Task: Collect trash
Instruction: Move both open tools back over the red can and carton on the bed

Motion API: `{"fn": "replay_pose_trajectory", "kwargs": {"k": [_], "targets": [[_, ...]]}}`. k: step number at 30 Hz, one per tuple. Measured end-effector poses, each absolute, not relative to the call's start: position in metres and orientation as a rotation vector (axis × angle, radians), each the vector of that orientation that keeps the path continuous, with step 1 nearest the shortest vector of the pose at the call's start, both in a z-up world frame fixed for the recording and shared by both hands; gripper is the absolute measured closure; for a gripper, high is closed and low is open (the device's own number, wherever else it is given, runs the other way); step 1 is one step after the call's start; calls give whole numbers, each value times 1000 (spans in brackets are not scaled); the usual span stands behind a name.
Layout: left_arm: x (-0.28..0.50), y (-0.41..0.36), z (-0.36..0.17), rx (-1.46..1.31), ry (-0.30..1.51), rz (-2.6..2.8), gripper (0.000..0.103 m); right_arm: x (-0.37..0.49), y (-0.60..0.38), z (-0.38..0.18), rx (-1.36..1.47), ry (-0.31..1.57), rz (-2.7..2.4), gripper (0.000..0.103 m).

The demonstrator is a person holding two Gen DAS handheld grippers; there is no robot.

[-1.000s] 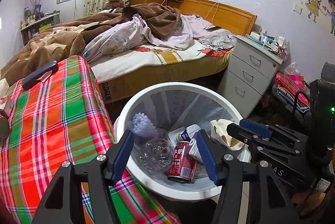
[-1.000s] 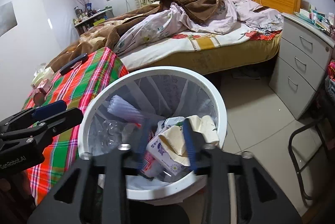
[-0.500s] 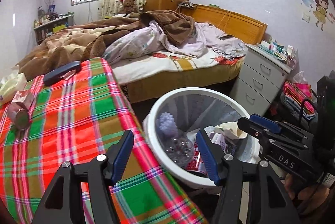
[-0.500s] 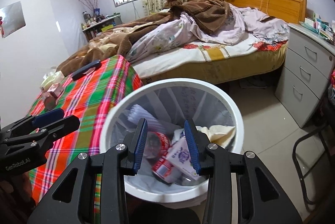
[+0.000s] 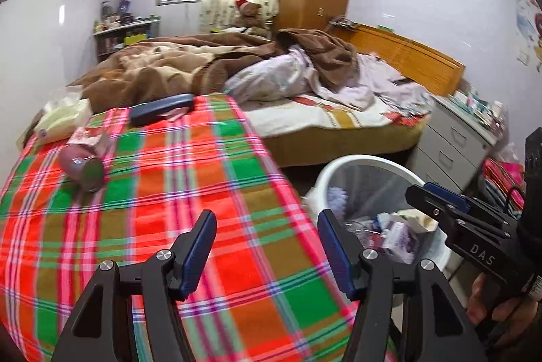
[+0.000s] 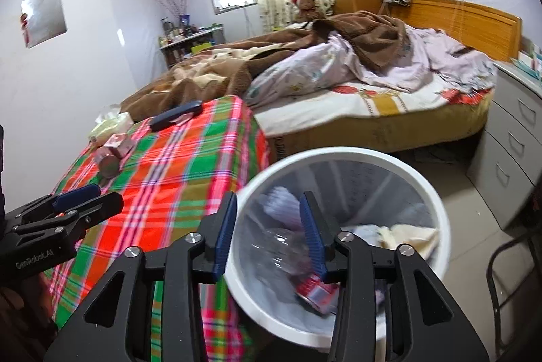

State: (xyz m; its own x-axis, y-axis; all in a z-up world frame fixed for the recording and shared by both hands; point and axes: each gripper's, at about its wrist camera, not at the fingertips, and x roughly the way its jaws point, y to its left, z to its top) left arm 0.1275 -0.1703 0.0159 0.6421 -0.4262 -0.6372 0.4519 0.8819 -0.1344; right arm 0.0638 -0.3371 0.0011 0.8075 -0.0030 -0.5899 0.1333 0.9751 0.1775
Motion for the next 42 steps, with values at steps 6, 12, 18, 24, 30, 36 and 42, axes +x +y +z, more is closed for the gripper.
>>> {"fn": "replay_pose_trajectory", "kwargs": {"k": [6, 12, 18, 24, 30, 36, 42], "targets": [[148, -125, 16, -10, 722, -400, 41, 83, -315, 4, 190, 627, -16, 52], [172, -78, 16, -55, 721, -287, 41, 107, -292, 8, 157, 621, 37, 52], [198, -41, 13, -95, 727, -192, 39, 138, -270, 10, 131, 628, 97, 52], [228, -16, 6, -143, 750, -133, 38, 170, -249, 11, 108, 639, 153, 52], [266, -8, -6, -161, 775, -95, 37, 202, -233, 6, 89, 663, 185, 52], [304, -2, -21, -187, 813, -65, 36, 226, -222, 1, 86, 685, 196, 52], [333, 7, -42, -228, 880, -73, 35, 248, -206, -7, 64, 715, 209, 52]]}}
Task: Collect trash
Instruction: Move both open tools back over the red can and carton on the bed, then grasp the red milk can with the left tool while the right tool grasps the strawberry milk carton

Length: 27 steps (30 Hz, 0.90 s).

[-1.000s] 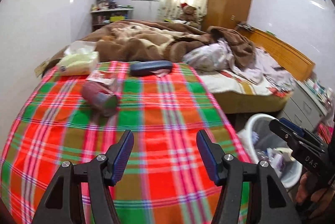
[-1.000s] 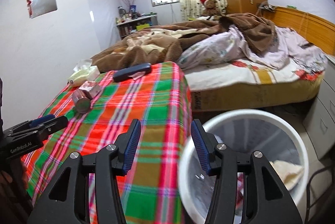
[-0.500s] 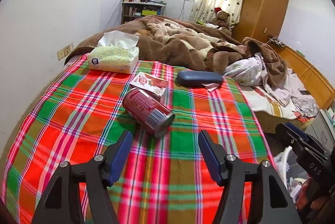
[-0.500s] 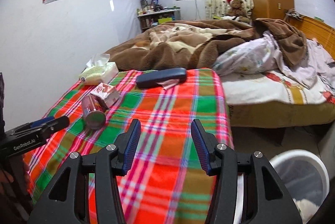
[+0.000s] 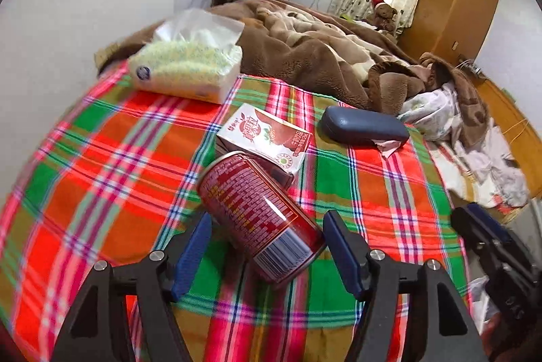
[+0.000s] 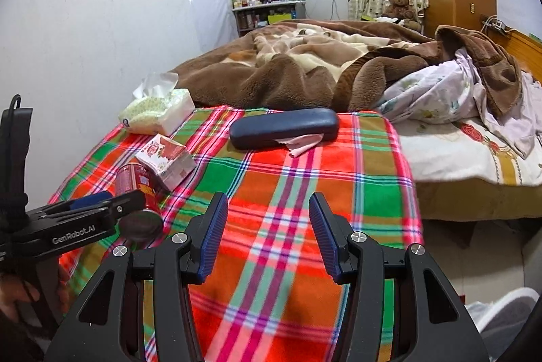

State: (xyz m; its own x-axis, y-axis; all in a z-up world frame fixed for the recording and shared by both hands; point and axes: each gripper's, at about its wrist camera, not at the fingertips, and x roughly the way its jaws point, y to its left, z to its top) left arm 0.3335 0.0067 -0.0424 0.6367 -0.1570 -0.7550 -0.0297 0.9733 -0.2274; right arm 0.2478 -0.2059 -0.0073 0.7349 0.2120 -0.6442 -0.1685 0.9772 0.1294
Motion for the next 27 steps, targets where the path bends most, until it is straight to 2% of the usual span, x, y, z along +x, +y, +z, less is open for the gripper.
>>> {"fn": "replay_pose_trajectory", "kwargs": {"k": [10, 12, 14, 15, 24, 26, 27], "targets": [[343, 41, -59, -212, 902, -32, 35, 273, -167, -13, 49, 744, 260, 52], [344, 50, -57, -213, 880, -36, 37, 278, -160, -14, 51, 742, 284, 52], [348, 60, -59, -230, 893, -49, 46, 282, -152, -14, 48, 746, 304, 51], [350, 65, -60, -241, 897, -45, 47, 284, -149, -14, 45, 746, 310, 52], [351, 100, -59, -221, 880, 9, 48, 298, -109, -15, 1, 747, 418, 51], [353, 110, -60, -241, 886, 10, 47, 302, -102, -17, 9, 757, 436, 38], [353, 116, -60, -248, 887, 16, 47, 304, -98, -18, 11, 761, 443, 36]]}}
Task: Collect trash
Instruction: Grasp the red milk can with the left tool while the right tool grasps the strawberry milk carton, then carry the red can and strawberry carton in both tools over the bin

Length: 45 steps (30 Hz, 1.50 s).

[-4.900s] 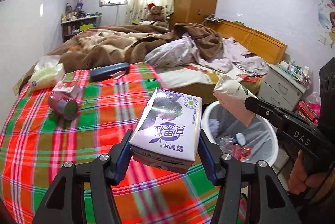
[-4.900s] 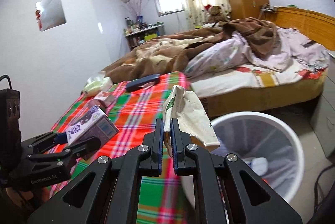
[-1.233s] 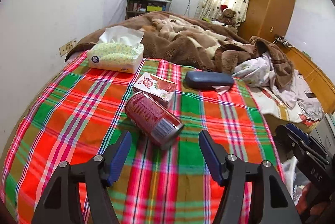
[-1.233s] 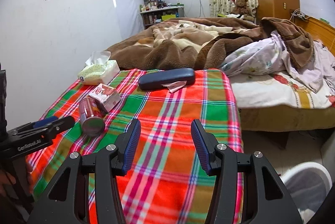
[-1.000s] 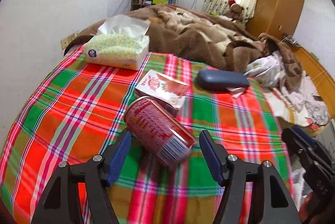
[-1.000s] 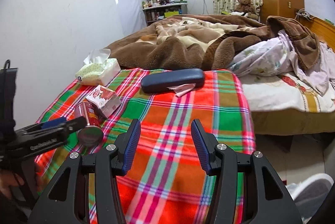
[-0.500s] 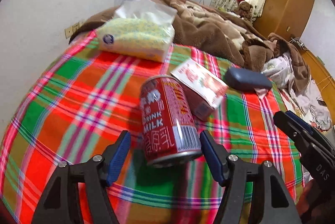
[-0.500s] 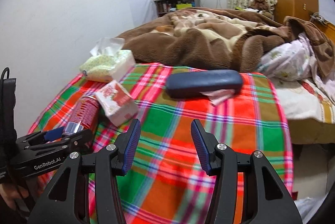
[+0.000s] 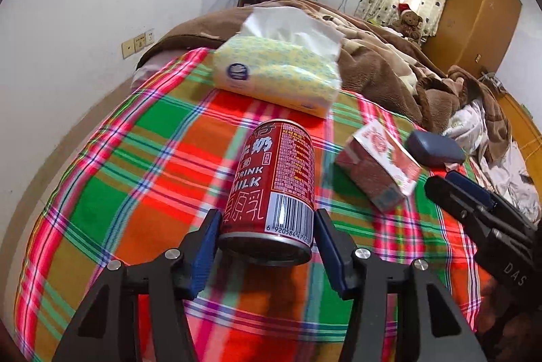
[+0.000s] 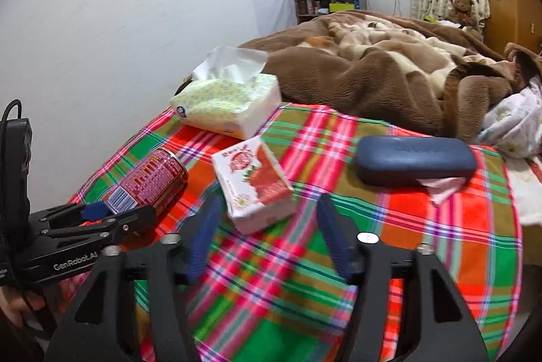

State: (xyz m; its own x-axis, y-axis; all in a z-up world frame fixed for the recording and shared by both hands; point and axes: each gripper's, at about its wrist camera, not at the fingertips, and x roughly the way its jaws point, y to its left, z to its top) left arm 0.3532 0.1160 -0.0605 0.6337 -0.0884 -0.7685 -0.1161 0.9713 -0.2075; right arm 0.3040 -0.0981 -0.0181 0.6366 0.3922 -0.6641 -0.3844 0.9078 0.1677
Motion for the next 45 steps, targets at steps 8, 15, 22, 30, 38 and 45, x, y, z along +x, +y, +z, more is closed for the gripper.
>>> {"fn": "replay_pose_trajectory", "kwargs": {"k": [8, 15, 22, 30, 38, 45], "targets": [[358, 136, -60, -258, 883, -14, 44, 328, -74, -32, -66, 802, 442, 36], [369, 142, -60, -241, 884, 3, 40, 344, -69, -40, -67, 862, 447, 36], [383, 145, -64, -247, 884, -4, 40, 347, -64, -44, -40, 894, 439, 36], [380, 144, -62, -265, 875, -11, 50, 339, -66, -43, -13, 886, 424, 41], [354, 134, -53, -264, 861, -19, 50, 318, -75, -29, 6, 853, 413, 45], [310, 105, -23, -244, 801, -66, 50, 280, -97, -5, 57, 799, 403, 46]]}}
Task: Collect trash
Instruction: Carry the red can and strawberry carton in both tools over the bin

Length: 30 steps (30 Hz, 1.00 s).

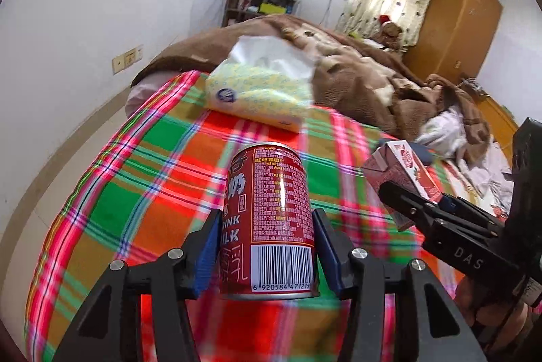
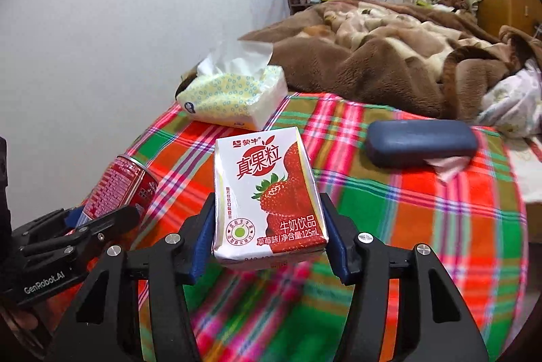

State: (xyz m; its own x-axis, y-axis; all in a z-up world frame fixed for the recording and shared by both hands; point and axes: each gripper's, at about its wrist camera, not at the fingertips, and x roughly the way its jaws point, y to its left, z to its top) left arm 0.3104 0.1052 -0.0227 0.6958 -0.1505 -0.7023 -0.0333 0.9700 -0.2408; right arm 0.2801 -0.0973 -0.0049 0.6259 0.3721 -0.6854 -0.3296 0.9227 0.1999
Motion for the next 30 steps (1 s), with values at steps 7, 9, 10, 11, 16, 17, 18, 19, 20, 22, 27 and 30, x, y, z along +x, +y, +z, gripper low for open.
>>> {"fn": "replay_pose_trajectory", "kwargs": {"k": [7, 9, 10, 11, 16, 17, 18, 19, 20, 22, 27, 30], "targets": [[264, 68, 6, -211, 750, -131, 50, 231, -133, 21, 84, 728, 376, 46], [252, 57, 13, -205, 738, -154, 50, 220, -143, 26, 84, 710, 358, 46], [246, 51, 17, -199, 734, -158, 50, 212, -150, 30, 90, 697, 350, 46], [239, 44, 21, -187, 728, -167, 50, 207, -154, 31, 95, 692, 345, 46], [209, 12, 37, -159, 698, -219, 50, 176, -187, 41, 125, 651, 300, 45], [203, 6, 40, -152, 694, -225, 50, 174, -191, 42, 130, 648, 291, 45], [198, -1, 41, -147, 690, -234, 50, 169, -198, 43, 137, 645, 283, 45], [193, -7, 43, -145, 687, -243, 50, 164, -205, 44, 146, 640, 275, 46], [186, -16, 46, -133, 678, -254, 50, 158, -212, 44, 151, 636, 265, 46], [176, -30, 49, -117, 670, -274, 50, 148, -223, 45, 153, 627, 234, 45], [157, -60, 53, -96, 660, -319, 50, 127, -250, 46, 177, 607, 182, 45], [147, -79, 53, -85, 659, -357, 50, 114, -265, 44, 187, 597, 144, 45]]}}
